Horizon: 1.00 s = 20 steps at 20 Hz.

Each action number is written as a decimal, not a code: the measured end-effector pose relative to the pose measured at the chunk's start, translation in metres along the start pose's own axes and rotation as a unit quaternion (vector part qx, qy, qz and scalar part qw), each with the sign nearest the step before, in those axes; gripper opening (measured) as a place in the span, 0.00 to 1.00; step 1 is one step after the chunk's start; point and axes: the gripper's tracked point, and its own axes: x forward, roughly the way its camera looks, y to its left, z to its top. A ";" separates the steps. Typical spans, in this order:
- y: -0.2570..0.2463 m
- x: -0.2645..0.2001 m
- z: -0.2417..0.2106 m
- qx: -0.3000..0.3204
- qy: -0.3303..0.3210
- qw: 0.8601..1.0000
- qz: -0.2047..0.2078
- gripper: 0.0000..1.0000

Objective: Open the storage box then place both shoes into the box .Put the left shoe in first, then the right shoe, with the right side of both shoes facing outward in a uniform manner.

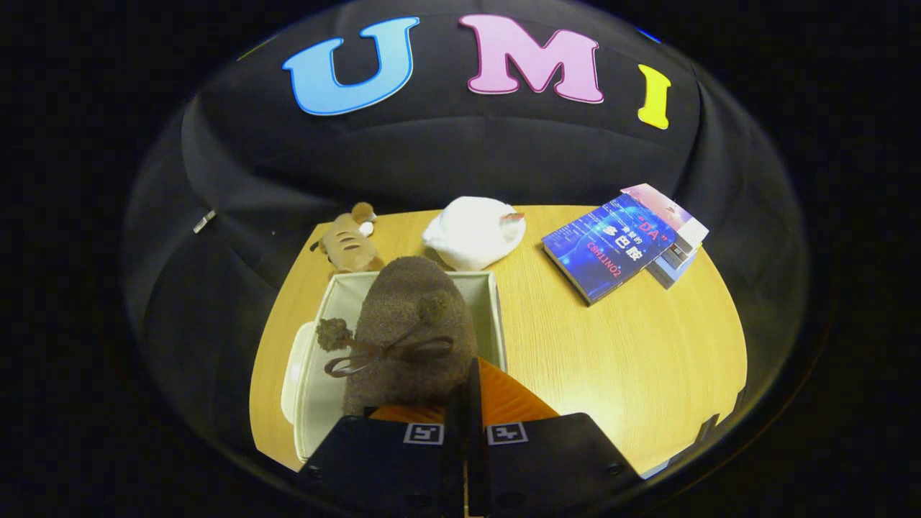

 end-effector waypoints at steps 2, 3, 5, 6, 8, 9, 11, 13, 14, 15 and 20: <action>-0.004 0.009 -0.009 -0.019 0.004 1.000 -0.023 0.07; -0.007 0.014 -0.015 -0.024 0.008 0.999 -0.033 0.07; -0.005 0.023 -0.023 -0.022 0.018 0.999 -0.031 0.08; 0.000 0.024 -0.023 -0.020 0.019 0.999 -0.021 0.14; 0.007 0.022 -0.022 -0.024 0.010 1.000 -0.012 0.34; 0.011 0.019 -0.023 -0.029 0.011 0.999 -0.008 0.44; 0.022 0.019 -0.025 -0.037 0.006 0.999 0.012 0.61; 0.029 0.012 -0.027 -0.034 0.007 0.999 0.021 0.86; 0.029 0.009 -0.023 -0.036 0.003 0.999 0.019 0.98; 0.030 0.011 -0.022 -0.039 -0.001 0.999 0.021 0.98; 0.021 0.000 -0.004 -0.036 -0.033 0.998 0.029 0.98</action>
